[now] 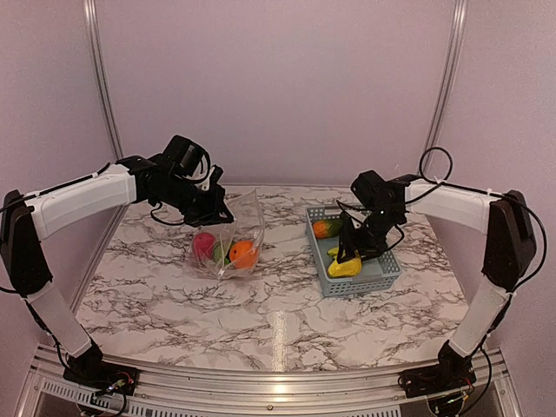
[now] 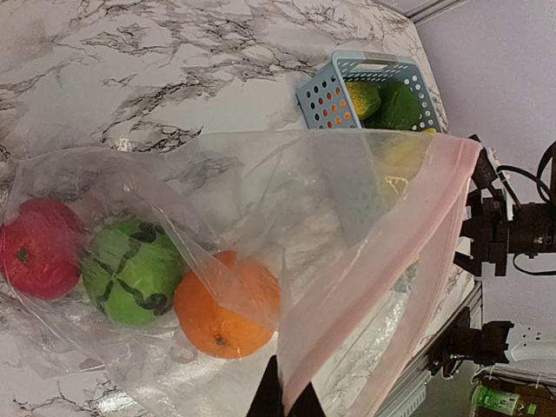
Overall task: Place the food in the zip-top bag and seal the zipper
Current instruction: Pick up the fake fruit from the bin, then place the fake fruit in the zipper food storage bag.
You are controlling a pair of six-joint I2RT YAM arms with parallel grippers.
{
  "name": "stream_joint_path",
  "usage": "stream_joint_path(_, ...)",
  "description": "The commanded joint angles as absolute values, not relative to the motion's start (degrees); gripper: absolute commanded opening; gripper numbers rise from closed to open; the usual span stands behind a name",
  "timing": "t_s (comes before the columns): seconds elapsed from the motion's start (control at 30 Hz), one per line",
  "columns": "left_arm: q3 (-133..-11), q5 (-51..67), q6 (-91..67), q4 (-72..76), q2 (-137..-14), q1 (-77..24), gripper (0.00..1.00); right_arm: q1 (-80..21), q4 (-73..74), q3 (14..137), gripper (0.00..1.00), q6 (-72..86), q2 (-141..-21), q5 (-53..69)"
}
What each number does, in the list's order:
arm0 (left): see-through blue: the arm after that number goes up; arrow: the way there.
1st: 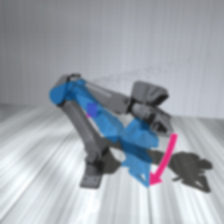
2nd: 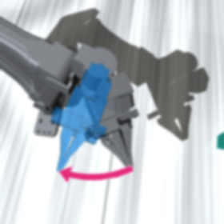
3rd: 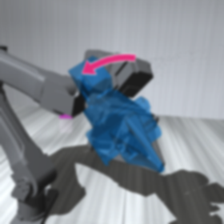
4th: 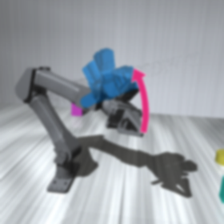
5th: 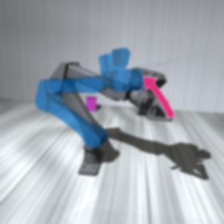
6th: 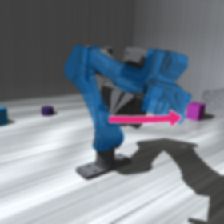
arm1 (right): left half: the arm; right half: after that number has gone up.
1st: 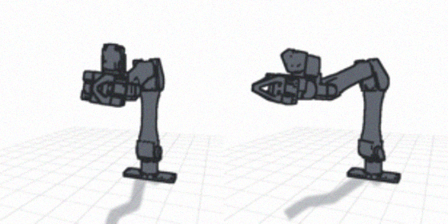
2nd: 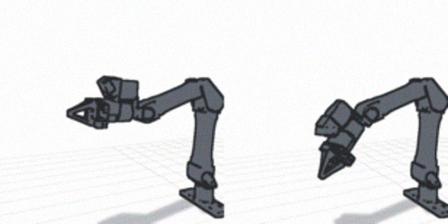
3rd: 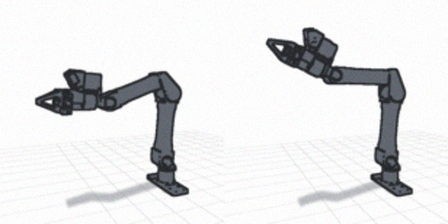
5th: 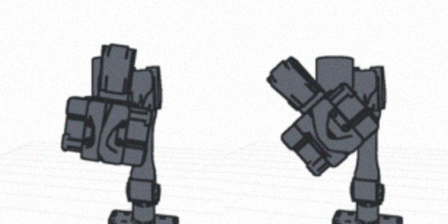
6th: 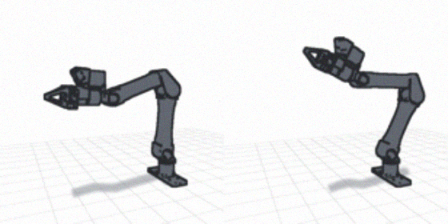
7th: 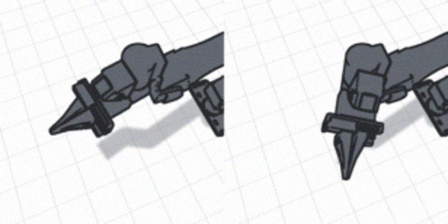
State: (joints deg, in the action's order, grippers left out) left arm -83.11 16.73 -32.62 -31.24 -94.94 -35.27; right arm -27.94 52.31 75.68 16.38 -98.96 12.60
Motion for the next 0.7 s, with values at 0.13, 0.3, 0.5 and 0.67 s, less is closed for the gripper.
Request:
stream_joint_path(0.13, -84.65, 17.83, -32.74, -30.06, -96.44, -35.42, 0.0, -27.72, 53.12, 89.66, 0.47, 17.19, -97.01, 16.72)
stream_joint_path(0.3, -85.89, 18.17, -32.68, -30.28, -97.23, -35.42, 0.0, -29.58, 51.37, 98.0, 0.46, 20.08, -100.11, 18.67)
stream_joint_path(0.5, -86.87, 18.75, -33.06, -30.23, -98.02, -35.42, 0.0, -35.56, 50.24, 111.25, 0.45, 22.5, -107.63, 20.73)
stream_joint_path(0.67, -87.22, 18.48, -33.12, -30.61, -97.38, -35.37, 0.0, -40.78, 44.11, 116.73, 0.44, 22.9, -108.86, 20.3)
